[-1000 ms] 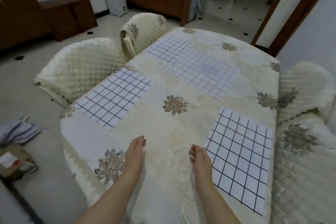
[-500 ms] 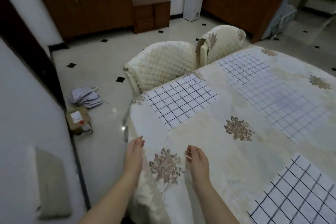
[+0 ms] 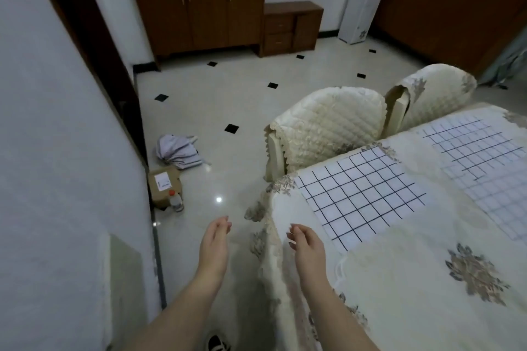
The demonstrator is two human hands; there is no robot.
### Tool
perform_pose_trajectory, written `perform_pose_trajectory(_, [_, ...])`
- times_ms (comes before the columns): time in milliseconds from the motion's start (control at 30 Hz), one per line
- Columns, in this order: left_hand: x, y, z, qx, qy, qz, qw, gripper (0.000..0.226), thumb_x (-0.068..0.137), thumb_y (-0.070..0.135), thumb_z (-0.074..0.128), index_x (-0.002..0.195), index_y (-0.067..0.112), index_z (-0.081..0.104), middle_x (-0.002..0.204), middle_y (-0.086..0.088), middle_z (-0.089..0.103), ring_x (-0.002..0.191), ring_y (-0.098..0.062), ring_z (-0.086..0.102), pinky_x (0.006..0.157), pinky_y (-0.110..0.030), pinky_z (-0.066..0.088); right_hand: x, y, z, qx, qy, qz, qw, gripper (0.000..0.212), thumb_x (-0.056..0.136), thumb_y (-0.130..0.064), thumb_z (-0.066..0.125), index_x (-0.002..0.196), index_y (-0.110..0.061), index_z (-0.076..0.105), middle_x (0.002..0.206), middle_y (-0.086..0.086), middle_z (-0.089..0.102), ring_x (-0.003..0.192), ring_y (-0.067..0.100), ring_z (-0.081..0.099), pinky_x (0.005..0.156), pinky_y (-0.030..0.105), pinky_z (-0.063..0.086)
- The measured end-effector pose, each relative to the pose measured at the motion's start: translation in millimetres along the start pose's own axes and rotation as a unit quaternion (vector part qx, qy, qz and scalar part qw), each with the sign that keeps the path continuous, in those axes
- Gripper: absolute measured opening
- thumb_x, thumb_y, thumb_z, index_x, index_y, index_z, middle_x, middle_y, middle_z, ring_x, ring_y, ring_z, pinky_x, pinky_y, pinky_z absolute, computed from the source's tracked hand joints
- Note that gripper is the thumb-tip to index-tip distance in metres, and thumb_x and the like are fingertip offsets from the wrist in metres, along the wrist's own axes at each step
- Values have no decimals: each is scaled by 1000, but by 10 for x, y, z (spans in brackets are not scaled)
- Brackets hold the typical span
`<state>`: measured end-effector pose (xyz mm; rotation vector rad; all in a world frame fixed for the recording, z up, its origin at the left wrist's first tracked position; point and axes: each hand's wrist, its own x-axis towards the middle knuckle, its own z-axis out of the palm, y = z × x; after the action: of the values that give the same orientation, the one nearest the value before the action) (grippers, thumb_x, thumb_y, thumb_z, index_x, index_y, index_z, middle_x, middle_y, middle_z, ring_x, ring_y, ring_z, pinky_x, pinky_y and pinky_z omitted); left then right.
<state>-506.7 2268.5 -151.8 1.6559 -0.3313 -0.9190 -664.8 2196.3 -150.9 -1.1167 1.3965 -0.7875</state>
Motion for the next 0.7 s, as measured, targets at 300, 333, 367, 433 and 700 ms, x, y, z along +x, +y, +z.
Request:
perform_pose_trajectory(300, [730,246,-196,0,-10,-7,1000,28,102,31,37,120,19,55,126,-6,59,121,-17,52,105,-32,37,303,-253,663,-3,7,-6,1000,18,97,-19,50,93,-21,67,95,2,69,95,18,65,87,38,54])
perform_pose_trajectory(333, [771,244,-188,0,-12,-11,1000,27,102,30,38,119,19,55,126,-6,59,121,-17,52,104,-32,37,329,-247,683,-5,10,-5,1000,17,96,-19,51,92,-21,68,94,2,70,94,18,66,88,40,54])
perform_pose_trajectory(367, [827,247,-166,2,-17,-16,1000,26,102,30,38,119,19,55,126,-7,59,121,-18,52,104,-32,38,371,-243,699,-6,17,-3,1000,17,96,-19,51,92,-20,68,94,2,70,94,17,66,88,41,54])
perform_pose_trajectory(433, [904,264,-120,4,-28,-21,999,26,102,29,38,118,19,55,126,-7,59,121,-18,52,103,-32,38,439,-240,708,-8,33,1,999,17,96,-19,52,95,-18,68,92,1,70,93,16,66,89,43,53])
perform_pose_trajectory(700, [1347,491,235,35,-107,-2,994,27,101,28,40,119,17,57,126,-8,60,121,-17,53,109,-38,37,838,-260,707,3,99,14,995,17,94,-14,53,94,-19,69,91,0,71,91,19,66,91,47,51])
